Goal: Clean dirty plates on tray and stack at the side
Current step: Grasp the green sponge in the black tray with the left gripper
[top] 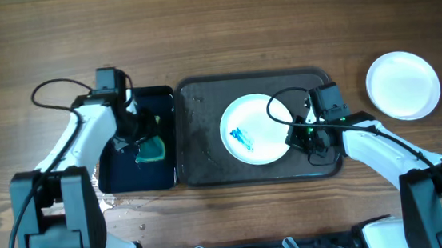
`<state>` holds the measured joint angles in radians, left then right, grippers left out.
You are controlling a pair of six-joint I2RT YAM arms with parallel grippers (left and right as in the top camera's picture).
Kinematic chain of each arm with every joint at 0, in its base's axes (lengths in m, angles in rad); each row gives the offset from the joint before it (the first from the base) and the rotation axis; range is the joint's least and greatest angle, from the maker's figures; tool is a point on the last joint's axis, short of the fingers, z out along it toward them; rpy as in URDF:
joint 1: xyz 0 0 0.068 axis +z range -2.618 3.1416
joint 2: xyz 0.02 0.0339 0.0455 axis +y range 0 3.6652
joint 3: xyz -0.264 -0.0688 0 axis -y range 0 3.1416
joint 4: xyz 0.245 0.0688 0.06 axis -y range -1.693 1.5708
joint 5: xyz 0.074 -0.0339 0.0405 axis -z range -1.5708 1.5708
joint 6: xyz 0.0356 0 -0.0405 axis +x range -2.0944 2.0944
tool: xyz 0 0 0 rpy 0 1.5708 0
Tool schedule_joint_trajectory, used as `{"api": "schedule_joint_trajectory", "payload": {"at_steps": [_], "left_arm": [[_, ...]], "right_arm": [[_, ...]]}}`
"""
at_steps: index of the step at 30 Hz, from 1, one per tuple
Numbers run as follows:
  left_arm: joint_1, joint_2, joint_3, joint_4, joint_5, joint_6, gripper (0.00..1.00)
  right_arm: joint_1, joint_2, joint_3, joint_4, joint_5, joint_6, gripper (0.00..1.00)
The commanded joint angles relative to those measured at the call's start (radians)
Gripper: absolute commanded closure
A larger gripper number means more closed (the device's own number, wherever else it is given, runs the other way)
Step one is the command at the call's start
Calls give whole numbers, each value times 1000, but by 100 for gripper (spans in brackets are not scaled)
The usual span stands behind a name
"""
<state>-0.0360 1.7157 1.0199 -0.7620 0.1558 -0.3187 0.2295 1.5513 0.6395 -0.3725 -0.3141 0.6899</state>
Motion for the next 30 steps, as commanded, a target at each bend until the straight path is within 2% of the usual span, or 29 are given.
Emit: {"api": "schedule_joint_trajectory", "payload": {"at_steps": [1, 2, 4, 5, 9, 12, 16, 18, 20, 21, 22, 25, 30], "left_arm": [[-26, 53, -8, 7, -8, -35, 52], [-24, 70, -8, 6, -8, -37, 52], [-25, 101, -8, 9, -21, -37, 68], [-25, 118, -8, 17, -26, -37, 96], [-25, 115, 3, 28, -26, -37, 96], [-28, 40, 56, -35, -69, -37, 96], [-108, -183, 74, -57, -346, -37, 96], [-184, -268, 74, -61, -551, -37, 96], [-249, -285, 74, -65, -689, -37, 96], [-304, -278, 74, -74, -829, -59, 96], [-329, -272, 74, -76, -861, -63, 96], [-353, -261, 73, -77, -824, -123, 96], [-196, -230, 73, -81, -451, -135, 96]], "right_arm": [[8, 100, -74, -32, 98, -21, 96], [8, 100, -74, -31, 94, -29, 96], [8, 100, -74, -32, 93, -34, 96], [8, 100, -74, -32, 83, -34, 96], [8, 100, -74, -32, 79, -33, 96], [8, 100, -74, -32, 76, -33, 96], [8, 100, -74, -29, 71, -35, 96], [8, 100, -74, -28, 69, -36, 96], [8, 100, -74, -28, 69, -36, 96], [8, 100, -74, -28, 69, -36, 96], [8, 100, -74, -28, 68, -39, 96], [8, 100, -74, -29, 66, -56, 96], [8, 100, -74, -29, 60, -62, 96]]}}
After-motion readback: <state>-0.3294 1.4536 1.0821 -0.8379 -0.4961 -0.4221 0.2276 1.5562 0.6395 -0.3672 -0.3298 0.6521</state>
